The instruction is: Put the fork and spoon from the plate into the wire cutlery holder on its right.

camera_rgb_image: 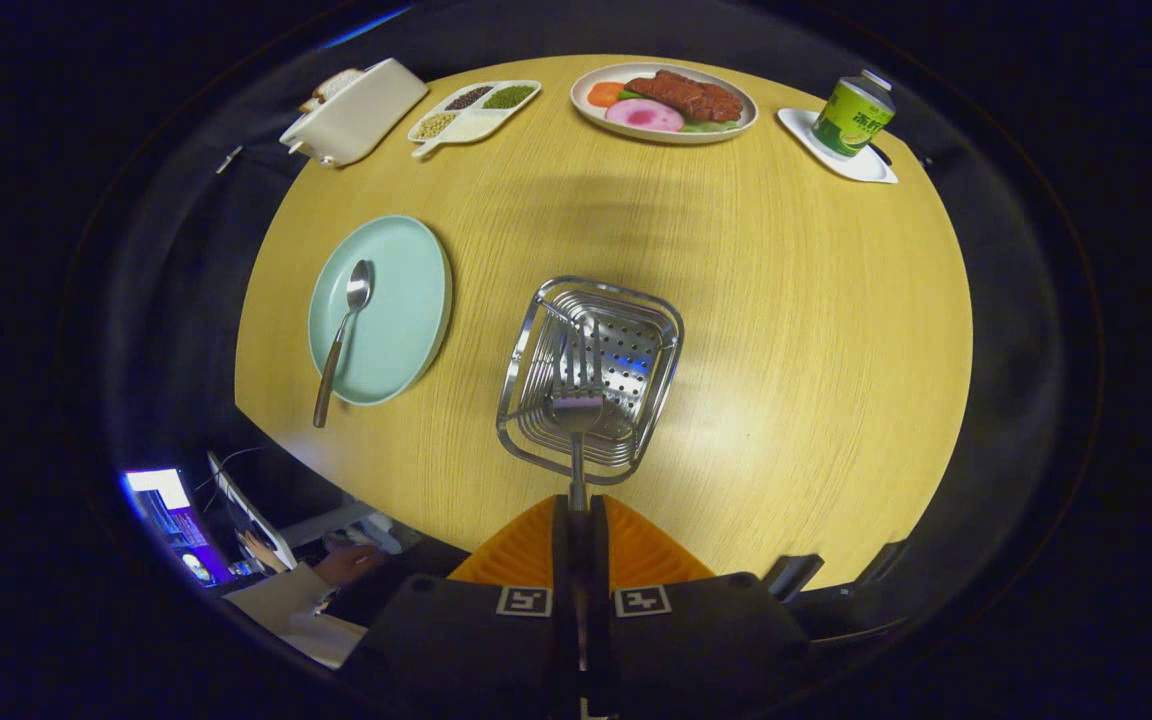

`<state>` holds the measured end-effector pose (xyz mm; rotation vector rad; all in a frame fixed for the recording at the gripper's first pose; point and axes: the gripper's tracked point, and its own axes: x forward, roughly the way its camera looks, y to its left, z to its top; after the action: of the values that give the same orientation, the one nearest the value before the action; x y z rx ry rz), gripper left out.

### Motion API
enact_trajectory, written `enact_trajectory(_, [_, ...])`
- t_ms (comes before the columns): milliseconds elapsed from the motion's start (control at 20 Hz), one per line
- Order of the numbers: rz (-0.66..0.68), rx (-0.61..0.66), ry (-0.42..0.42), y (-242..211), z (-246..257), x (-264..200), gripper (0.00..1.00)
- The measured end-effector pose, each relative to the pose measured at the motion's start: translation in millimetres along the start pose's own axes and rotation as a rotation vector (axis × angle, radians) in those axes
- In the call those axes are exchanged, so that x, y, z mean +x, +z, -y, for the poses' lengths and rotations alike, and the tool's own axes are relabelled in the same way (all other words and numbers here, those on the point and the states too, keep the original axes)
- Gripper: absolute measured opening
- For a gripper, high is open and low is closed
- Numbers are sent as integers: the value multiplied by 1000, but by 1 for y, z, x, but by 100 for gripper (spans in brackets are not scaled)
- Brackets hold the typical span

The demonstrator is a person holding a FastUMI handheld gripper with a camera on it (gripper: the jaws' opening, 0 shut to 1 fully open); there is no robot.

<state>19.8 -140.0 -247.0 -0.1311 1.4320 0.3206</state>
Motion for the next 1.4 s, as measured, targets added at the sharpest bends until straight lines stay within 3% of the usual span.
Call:
enact_trajectory(300, [-81, -16, -20, 4, 4, 9, 9])
enact_trajectory(500, [-64, -45, -7, 7, 1, 6, 21])
enact_trajectory(600, [-11, -49, 17, 14, -3, -1, 51])
enact_trajectory(700, [52, -22, 27, 22, -5, -15, 100])
enact_trajectory(1050, [304, 4, -8, 44, -8, -63, 100])
enact_trajectory(1400, [509, -88, 16, 63, -74, -108, 100])
